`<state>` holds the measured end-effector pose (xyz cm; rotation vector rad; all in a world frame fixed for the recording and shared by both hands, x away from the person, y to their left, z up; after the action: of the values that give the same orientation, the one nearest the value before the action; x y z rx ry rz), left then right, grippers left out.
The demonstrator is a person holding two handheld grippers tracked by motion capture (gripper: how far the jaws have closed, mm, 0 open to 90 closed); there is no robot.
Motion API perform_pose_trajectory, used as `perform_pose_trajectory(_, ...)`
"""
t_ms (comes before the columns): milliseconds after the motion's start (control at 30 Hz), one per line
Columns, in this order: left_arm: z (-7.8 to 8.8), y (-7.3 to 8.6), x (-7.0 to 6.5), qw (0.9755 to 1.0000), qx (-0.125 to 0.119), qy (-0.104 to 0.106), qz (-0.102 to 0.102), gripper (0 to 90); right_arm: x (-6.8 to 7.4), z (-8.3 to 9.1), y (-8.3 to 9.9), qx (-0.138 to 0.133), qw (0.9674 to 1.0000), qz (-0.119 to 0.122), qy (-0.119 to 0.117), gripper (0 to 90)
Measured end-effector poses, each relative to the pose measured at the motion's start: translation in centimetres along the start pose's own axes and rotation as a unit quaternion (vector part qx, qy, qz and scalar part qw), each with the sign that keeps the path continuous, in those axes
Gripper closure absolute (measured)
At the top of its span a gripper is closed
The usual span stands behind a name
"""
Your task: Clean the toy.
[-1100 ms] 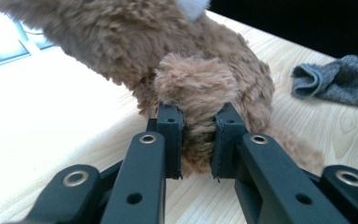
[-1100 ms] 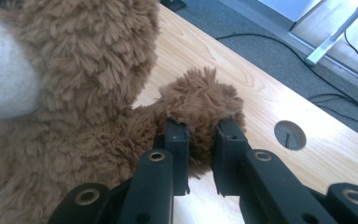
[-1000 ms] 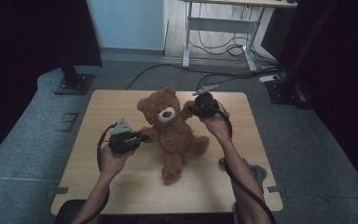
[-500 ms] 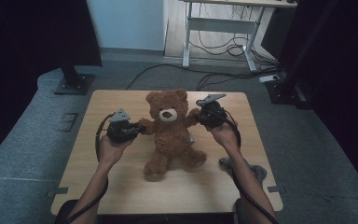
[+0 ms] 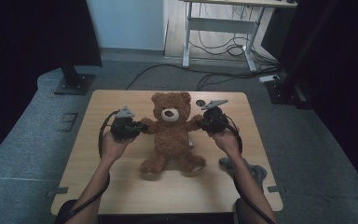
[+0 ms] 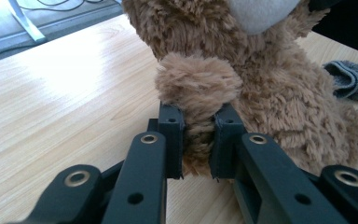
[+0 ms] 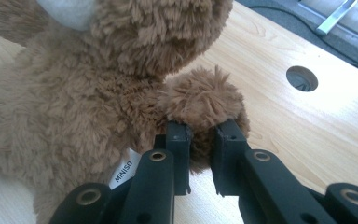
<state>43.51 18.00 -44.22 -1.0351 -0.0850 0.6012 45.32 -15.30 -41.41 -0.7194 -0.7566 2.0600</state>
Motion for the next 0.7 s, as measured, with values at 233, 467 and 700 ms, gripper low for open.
perform_pose_trajectory(233, -0.8, -0.1, 0.6, 0.9998, 0.015, -0.009, 0.0, 76.8, -0.4, -1.3, 0.2, 0.009, 0.9999, -0.011, 0.002, 79.1)
perform_pose_trajectory(467, -2.0, -0.1, 1.5, 0.9993, 0.034, -0.014, 0.003, 76.5, -0.8, -3.2, 0.8, 0.024, 0.9995, -0.021, 0.002, 79.1)
perform_pose_trajectory(700, -3.1, 0.2, 1.9, 0.9983, 0.057, -0.014, 0.006, 76.4, -0.9, -4.9, 1.6, 0.043, 0.9986, -0.029, -0.007, 79.0)
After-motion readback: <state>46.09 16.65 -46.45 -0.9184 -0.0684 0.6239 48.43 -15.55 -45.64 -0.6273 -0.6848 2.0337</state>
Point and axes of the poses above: each handheld gripper's, and its own axes: z roughly backward along the jaws, y roughly out of its underside, x roughly to its left, the point moved 1 cm from there along -z, roughly forward along the jaws, and after that the axes turned 14 degrees about y, right-handed, at the moved point
